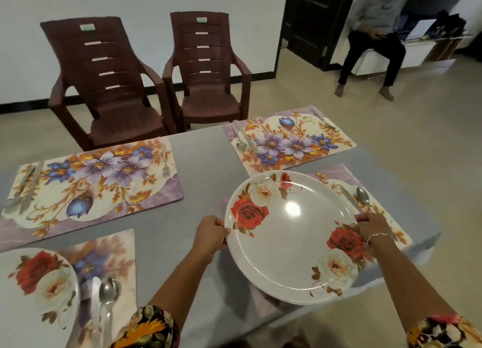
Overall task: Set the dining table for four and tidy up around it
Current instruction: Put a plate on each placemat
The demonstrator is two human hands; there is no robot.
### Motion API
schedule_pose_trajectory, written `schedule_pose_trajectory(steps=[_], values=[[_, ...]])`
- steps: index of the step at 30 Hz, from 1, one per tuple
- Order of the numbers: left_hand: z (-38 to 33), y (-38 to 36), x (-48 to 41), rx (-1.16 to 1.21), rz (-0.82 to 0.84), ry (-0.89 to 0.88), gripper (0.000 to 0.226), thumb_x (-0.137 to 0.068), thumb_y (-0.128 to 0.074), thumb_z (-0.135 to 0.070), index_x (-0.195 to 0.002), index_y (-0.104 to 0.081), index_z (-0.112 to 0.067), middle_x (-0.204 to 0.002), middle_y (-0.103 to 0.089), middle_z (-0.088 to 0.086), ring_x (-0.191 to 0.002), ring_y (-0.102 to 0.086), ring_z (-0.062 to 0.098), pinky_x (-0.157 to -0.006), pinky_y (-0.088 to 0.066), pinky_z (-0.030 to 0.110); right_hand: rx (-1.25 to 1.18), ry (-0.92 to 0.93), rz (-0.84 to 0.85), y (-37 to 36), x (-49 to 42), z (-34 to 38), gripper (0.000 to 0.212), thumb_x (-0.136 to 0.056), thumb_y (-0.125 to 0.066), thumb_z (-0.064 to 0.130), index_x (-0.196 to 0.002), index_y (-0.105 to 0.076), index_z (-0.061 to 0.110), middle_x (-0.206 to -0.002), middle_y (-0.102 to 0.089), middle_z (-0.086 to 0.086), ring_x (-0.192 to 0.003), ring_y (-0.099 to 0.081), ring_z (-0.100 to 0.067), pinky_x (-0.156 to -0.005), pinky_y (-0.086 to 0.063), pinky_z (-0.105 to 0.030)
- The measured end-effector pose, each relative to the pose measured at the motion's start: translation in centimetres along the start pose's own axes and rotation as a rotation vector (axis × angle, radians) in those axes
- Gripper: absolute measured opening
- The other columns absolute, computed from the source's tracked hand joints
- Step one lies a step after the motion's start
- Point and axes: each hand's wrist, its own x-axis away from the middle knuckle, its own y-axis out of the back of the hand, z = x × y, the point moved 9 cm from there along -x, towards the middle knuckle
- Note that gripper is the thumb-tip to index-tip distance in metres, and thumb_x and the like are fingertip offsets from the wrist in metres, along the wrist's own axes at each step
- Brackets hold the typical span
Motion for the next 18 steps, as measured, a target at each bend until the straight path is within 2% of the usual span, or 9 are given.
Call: schedule_pose_trajectory(steps=[3, 5, 8, 12, 15, 18], values=[[0.2, -2.3, 0.0, 0.019, -0.032, 0.041, 0.020, -0.086, -0.055, 0.007, -0.070, -0.053, -0.005, -0.076, -0.064, 0.010, -0.069, -0.065, 0.022, -0.064, -0.058, 0.033, 0.020, 0.023, 0.057, 0.2, -3.4, -0.2, 0.030, -0.080, -0.061, -0.010, -0.110, -0.063, -0.006, -0.117, -0.060, -0.023, -0.109, -0.054, -0.039, -0.090, -0.041, -0.035], [0.7, -3.5, 0.2, 0.034, -0.071, 0.070, 0.017, -0.085, -0.052, 0.009, -0.072, -0.053, -0.003, -0.077, -0.064, 0.012, -0.068, -0.065, 0.022, -0.054, -0.056, 0.027, 0.025, 0.046, 0.090, 0.2, -5.4, -0.2, 0.031, -0.079, -0.062, -0.008, -0.110, -0.063, -0.003, -0.115, -0.061, -0.023, -0.106, -0.055, -0.039, -0.093, -0.041, -0.039], [1.9, -5.1, 0.5, 0.039, -0.142, 0.114, 0.012, -0.082, -0.050, 0.010, -0.077, -0.053, 0.000, -0.086, -0.064, 0.022, -0.078, -0.065, 0.032, -0.055, -0.056, 0.031, 0.063, 0.129, 0.147, -0.1, -7.6, 0.2, 0.040, -0.082, -0.060, -0.006, -0.122, -0.056, -0.001, -0.112, -0.062, -0.022, -0.098, -0.056, -0.035, -0.087, -0.040, -0.036], [3.2, -6.9, 1.2, 0.073, -0.212, 0.149, 0.025, -0.082, -0.049, 0.013, -0.064, -0.044, -0.004, -0.072, -0.053, 0.013, -0.068, -0.057, 0.028, -0.051, -0.052, 0.032, 0.194, 0.224, 0.208, -0.5, -9.5, 0.4, 0.047, -0.080, -0.065, 0.000, -0.125, -0.055, 0.001, -0.112, -0.063, -0.022, -0.102, -0.057, -0.038, -0.089, -0.042, -0.039], [4.0, -8.0, 1.9, 0.094, -0.246, 0.173, 0.024, -0.081, -0.050, 0.012, -0.067, -0.043, -0.005, -0.074, -0.052, 0.013, -0.073, -0.057, 0.031, -0.054, -0.053, 0.036, 0.267, 0.281, 0.223, -0.5, -10.1, 0.3, 0.041, -0.076, -0.067, 0.001, -0.116, -0.058, 0.000, -0.103, -0.063, -0.022, -0.096, -0.058, -0.040, -0.082, -0.042, -0.038], [4.5, -8.4, 2.4, 0.090, -0.308, 0.189, 0.025, -0.080, -0.049, 0.013, -0.064, -0.043, -0.006, -0.072, -0.052, 0.014, -0.071, -0.057, 0.031, -0.059, -0.056, 0.042, 0.274, 0.345, 0.216, -0.6, -10.3, 0.6, 0.022, -0.080, -0.059, -0.002, -0.102, -0.055, 0.000, -0.088, -0.059, -0.017, -0.078, -0.053, -0.033, -0.070, -0.036, -0.031]])
